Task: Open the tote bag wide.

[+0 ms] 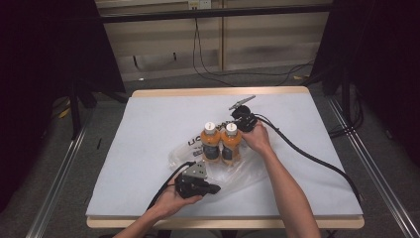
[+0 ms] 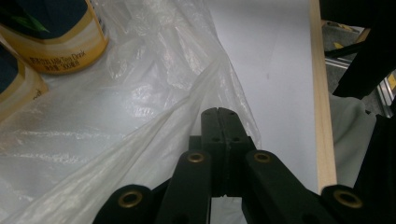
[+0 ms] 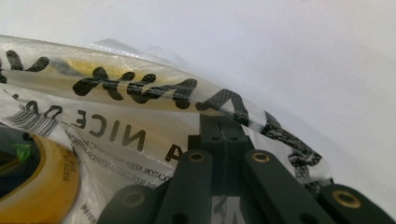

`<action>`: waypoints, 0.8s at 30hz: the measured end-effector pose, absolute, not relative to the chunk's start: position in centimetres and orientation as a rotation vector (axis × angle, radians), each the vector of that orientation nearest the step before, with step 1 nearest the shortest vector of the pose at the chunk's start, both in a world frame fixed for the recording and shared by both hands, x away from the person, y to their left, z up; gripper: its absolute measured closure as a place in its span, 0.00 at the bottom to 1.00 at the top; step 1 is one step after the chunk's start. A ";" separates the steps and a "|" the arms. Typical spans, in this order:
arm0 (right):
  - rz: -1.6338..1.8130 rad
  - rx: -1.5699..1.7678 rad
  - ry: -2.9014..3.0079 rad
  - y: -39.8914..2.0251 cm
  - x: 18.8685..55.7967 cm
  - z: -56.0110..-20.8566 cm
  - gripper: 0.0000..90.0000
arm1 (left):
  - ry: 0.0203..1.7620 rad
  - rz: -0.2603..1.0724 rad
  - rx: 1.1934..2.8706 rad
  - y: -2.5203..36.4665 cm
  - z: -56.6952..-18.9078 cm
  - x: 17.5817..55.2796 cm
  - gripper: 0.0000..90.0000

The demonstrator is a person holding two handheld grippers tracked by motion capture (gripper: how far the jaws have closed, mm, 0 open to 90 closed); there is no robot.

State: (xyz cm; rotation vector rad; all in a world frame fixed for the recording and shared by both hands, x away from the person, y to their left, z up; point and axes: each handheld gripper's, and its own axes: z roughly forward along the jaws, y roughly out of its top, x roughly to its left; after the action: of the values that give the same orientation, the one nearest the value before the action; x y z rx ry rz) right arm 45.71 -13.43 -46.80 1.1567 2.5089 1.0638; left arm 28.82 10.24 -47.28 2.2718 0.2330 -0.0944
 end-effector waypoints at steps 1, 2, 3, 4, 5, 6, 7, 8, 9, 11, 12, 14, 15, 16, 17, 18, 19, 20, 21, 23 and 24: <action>1.076 1.151 2.508 -13.5 45.7 -46.8 1.00 | 0.242 -0.099 2.263 10.2 -47.4 28.9 1.00; 1.083 1.152 2.505 -13.6 45.7 -46.7 1.00 | 0.245 -0.107 2.260 10.3 -47.4 28.9 1.00; 1.082 1.160 2.502 -13.6 45.6 -46.7 1.00 | 0.246 -0.102 2.261 10.3 -47.3 29.0 1.00; 1.089 1.152 2.499 -13.8 45.6 -46.6 1.00 | 0.249 -0.099 2.254 10.3 -47.3 29.0 1.00; 1.097 1.162 2.495 -13.8 45.5 -46.6 1.00 | 0.256 -0.097 2.256 10.5 -47.1 29.1 1.00; 1.103 1.154 2.495 -13.9 45.5 -46.5 1.00 | 0.265 -0.099 2.243 10.5 -47.1 29.1 1.00; 1.103 1.154 2.495 -13.9 45.5 -46.5 1.00 | 0.265 -0.099 2.243 10.5 -47.1 29.1 1.00; 1.117 1.144 2.491 -14.0 45.2 -46.4 1.00 | 0.276 -0.097 2.226 10.8 -46.9 29.3 1.00; 1.117 1.144 2.491 -14.0 45.2 -46.4 1.00 | 0.276 -0.097 2.226 10.8 -46.9 29.3 0.98; 1.123 1.134 2.490 -14.1 44.9 -46.2 1.00 | 0.282 -0.096 2.200 10.9 -46.8 29.4 0.98; 1.130 1.127 2.489 -14.2 44.8 -46.1 1.00 | 0.286 -0.089 2.198 11.1 -46.7 29.5 0.98; 1.136 1.120 2.486 -14.3 44.5 -45.8 1.00 | 0.295 -0.092 2.172 11.3 -46.5 29.5 0.97; 1.134 1.115 2.480 -14.4 44.4 -45.6 1.00 | 0.296 -0.079 2.181 11.5 -46.3 29.6 0.96; 1.149 1.110 2.479 -14.6 44.3 -45.5 1.00 | 0.305 -0.081 2.157 11.6 -46.3 29.6 0.95; 1.151 1.107 2.474 -14.7 44.1 -45.3 1.00 | 0.309 -0.074 2.156 11.7 -46.1 29.6 0.95; 1.153 1.110 2.470 -14.9 43.9 -45.1 1.00 | 0.310 -0.073 2.142 11.8 -46.0 29.6 0.94; 1.168 1.108 2.463 -15.0 43.8 -44.9 1.00 | 0.306 -0.065 2.145 11.9 -45.8 29.7 0.92; 1.184 1.099 2.459 -15.2 43.7 -44.7 1.00 | 0.311 -0.058 2.141 12.1 -45.6 29.8 0.89; 1.187 1.097 2.455 -15.4 43.5 -44.5 1.00 | 0.315 -0.046 2.132 12.1 -45.5 29.8 0.88; 1.200 1.085 2.449 -15.8 43.1 -44.3 1.00 | 0.327 -0.039 2.114 12.4 -45.2 30.0 0.86; 1.194 1.082 2.446 -16.0 42.9 -44.2 1.00 | 0.334 -0.029 2.102 12.6 -45.0 30.0 0.85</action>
State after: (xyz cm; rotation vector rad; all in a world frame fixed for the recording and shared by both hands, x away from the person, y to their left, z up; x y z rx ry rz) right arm 42.90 -15.96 -44.21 1.0815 2.4461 1.1942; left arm 30.03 12.62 -45.03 2.1022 0.3335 -0.0291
